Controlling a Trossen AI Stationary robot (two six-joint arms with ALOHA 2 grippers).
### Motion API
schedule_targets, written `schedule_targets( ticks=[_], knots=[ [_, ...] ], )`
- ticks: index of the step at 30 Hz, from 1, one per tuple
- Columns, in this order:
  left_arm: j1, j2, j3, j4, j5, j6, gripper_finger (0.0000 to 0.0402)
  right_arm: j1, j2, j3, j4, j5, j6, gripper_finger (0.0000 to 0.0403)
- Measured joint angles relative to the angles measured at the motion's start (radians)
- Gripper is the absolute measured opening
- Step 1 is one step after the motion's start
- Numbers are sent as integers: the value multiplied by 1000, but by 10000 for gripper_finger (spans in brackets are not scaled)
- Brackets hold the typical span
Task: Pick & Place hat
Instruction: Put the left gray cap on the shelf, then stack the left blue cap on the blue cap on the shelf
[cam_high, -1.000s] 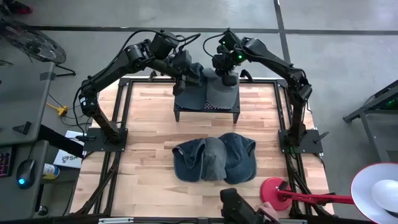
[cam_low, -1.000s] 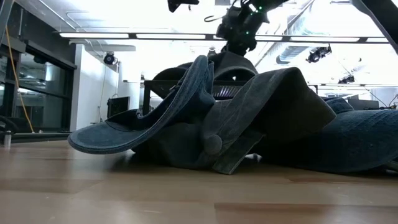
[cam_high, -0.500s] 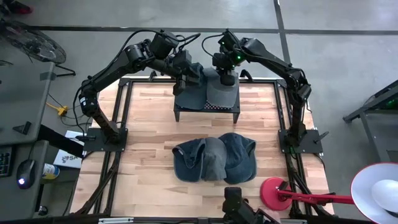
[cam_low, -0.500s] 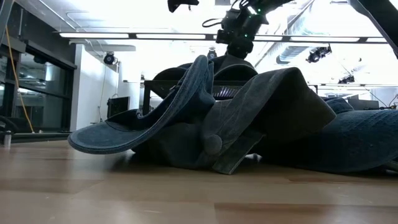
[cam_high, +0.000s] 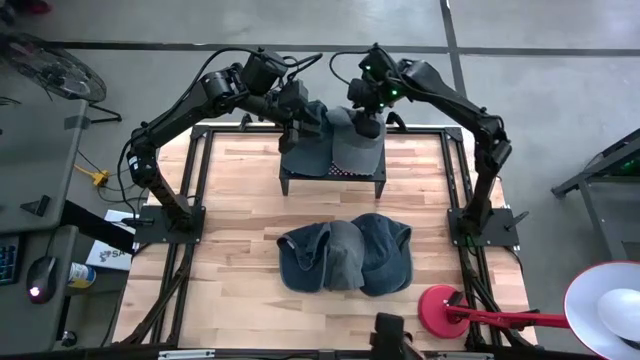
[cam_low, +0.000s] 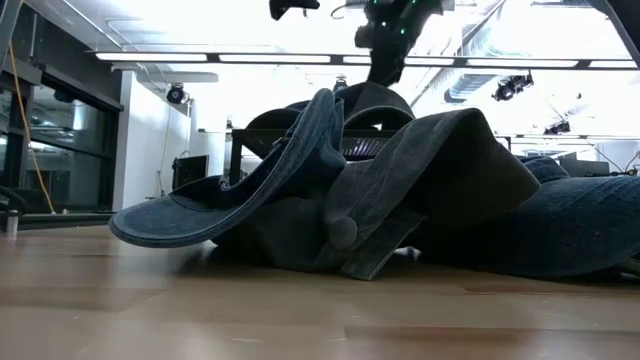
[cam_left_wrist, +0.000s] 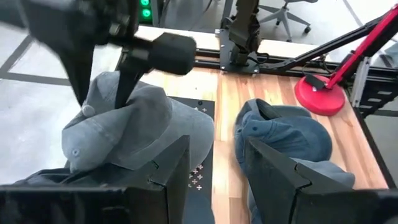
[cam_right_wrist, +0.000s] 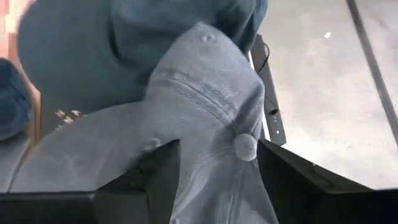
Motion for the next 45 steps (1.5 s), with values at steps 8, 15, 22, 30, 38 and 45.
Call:
schedule_targets(
  ticks=[8,15,22,30,38,45],
  knots=[
    [0,0,0,-26,-20,-25,149,48,-124,1,-32,98,89,217],
    [0,0,0,-94,-60,-79,149,111,-227,2,-51,99,234,217],
    [-16,0,0,-213,-115,-309,149,170,-290,2,-85,115,428,217],
    [-161,0,0,-311,-277,-453,149,212,-298,2,-179,135,459,217],
    [-368,12,0,-329,-456,-730,149,235,-298,2,-203,135,433,217],
    [-523,65,-13,-312,-588,-945,149,235,-302,2,-236,150,402,217]
  ],
)
